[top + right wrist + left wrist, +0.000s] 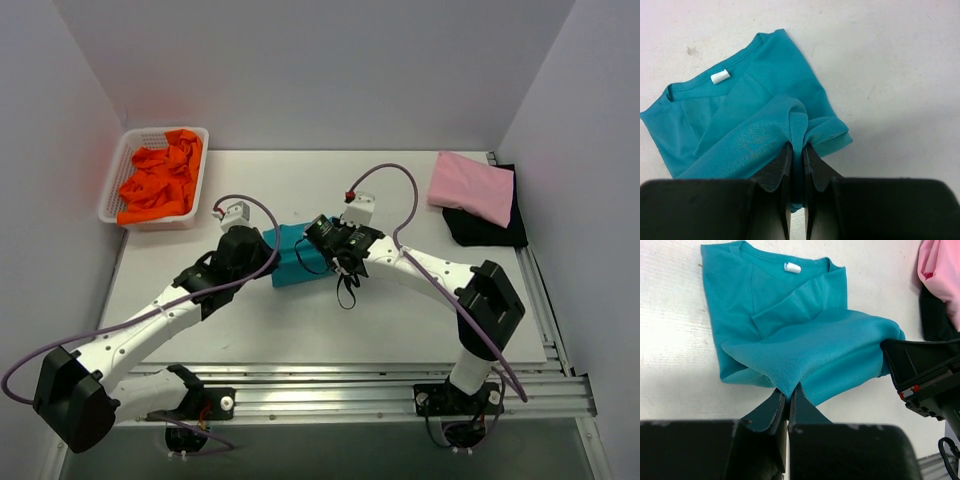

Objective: Fold and stack the t-shirts
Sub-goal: Fold the long partially folded tshirt into a neat square

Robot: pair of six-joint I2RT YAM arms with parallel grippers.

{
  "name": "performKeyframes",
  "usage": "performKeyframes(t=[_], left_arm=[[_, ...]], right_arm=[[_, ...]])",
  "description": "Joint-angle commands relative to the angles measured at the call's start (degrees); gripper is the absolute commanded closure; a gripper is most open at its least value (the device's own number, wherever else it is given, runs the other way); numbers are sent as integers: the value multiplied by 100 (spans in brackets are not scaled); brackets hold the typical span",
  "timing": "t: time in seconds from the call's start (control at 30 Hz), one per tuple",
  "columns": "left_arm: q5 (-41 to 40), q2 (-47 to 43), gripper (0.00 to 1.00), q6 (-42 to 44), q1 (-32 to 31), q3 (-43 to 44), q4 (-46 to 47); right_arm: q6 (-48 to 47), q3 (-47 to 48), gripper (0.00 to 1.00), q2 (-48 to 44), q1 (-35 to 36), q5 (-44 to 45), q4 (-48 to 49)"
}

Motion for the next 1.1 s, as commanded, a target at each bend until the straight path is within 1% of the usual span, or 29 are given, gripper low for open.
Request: performKeyframes(t=[0.0, 0.03, 0.07, 0.13, 0.17, 0.2, 0.23, 0.27, 0.3, 0.33, 0.37, 0.4, 0.43, 0.47, 0.5, 0.53, 0.57, 0.6, 0.63, 0.67, 0.73, 0.77, 0.87, 0.9, 0.93, 0.97, 1.0, 1.07], left_arm=[[-65, 72, 95, 59, 281, 178, 262], [-12, 125, 95, 67, 369, 169, 324], [153, 317, 94, 68, 587, 221, 403], [339, 572, 94, 94, 852, 318, 596], [461, 931, 94, 111, 1158, 388, 701], [759, 1169, 92, 111, 1352, 615, 885], [936, 1432, 87, 146, 1545, 765, 1026], [1085, 2131, 81, 138, 1747, 976, 1115], [1356, 2599, 41, 129, 2141, 1648, 1115], [1620, 3596, 20, 207, 2345, 2098, 1133], [1988, 4084, 10, 234, 2669, 2634, 1055], [2488, 4559, 3, 208, 2803, 3683, 836], [2676, 5208, 3, 208, 2909, 4111, 799], [2738, 5380, 6, 243, 2979, 4446, 695], [2626, 5477, 6, 278, 3006, 4937, 546], [2581, 5522, 6, 357, 3032, 5090, 379], [2555, 5418, 6, 366, 3067, 5135, 255], [2502, 5295, 6, 375, 3129, 5092, 219], [2336, 4954, 6, 393, 3147, 4821, 262], [2256, 4794, 6, 419, 3156, 4653, 324], [2186, 4338, 6, 463, 3208, 4180, 526], [2177, 4214, 6, 472, 3217, 4047, 587], [2133, 3765, 6, 577, 3235, 3573, 571], [2089, 3651, 6, 603, 3235, 3414, 597], [2045, 3415, 6, 621, 3235, 3221, 666], [2027, 3300, 6, 639, 3217, 2819, 885], [2018, 3194, 6, 665, 3209, 2641, 1000], [1923, 3061, 6, 770, 3138, 2438, 1089]], right_arm=[[-336, 442, 100, 289, -306, 254, -241], [-389, 557, 100, 386, -359, 218, -224], [-450, 663, 100, 604, -429, 175, -145], [-669, 1067, 100, 869, -692, -89, -48], [-749, 1234, 100, 1209, -806, -168, 13], [-828, 1444, 100, 1439, -929, -290, 101], [-1029, 2012, 100, 1694, -1192, -579, 119], [-1083, 2409, 94, 2314, -1333, -686, 50], [-1318, 3422, 41, 2703, -1483, -835, -3], [-1416, 4050, 2, 3525, -1763, -976, -99], [-1470, 4761, 0, 3942, -1905, -1090, -440], [-1557, 5473, 0, 4355, -2011, -1222, -600], [-1758, 6629, 0, 4934, -2090, -1415, -697], [-1838, 6954, 0, 5061, -2160, -1451, -759], [-1918, 7053, 0, 5080, -2170, -1469, -673], [-2058, 6932, 0, 4784, -2170, -1487, -506], [-2103, 6174, 0, 4520, -2179, -1452, 26], [-2138, 5644, 0, 4204, -2196, -1426, 353], [-2190, 5108, 0, 3566, -2205, -1417, 661], [-2217, 4119, 0, 3281, -2231, -1399, 1212], [-2252, 3340, 0, 2553, -2310, -1469, 1672], [-2252, 2744, 0, 2375, -2337, -1495, 1753], [-2244, 1976, 0, 1759, -2372, -1741, 2069], [-2235, 1486, 0, 1627, -2363, -1933, 2131], [-2235, 1264, 0, 1391, -2363, -2040, 2349], [-2235, 1044, 0, 1293, -2355, -2136, 2604], [-2226, 677, 0, 1196, -2346, -2337, 2737], [-2217, 341, 0, 994, -2346, -2628, 3141]])
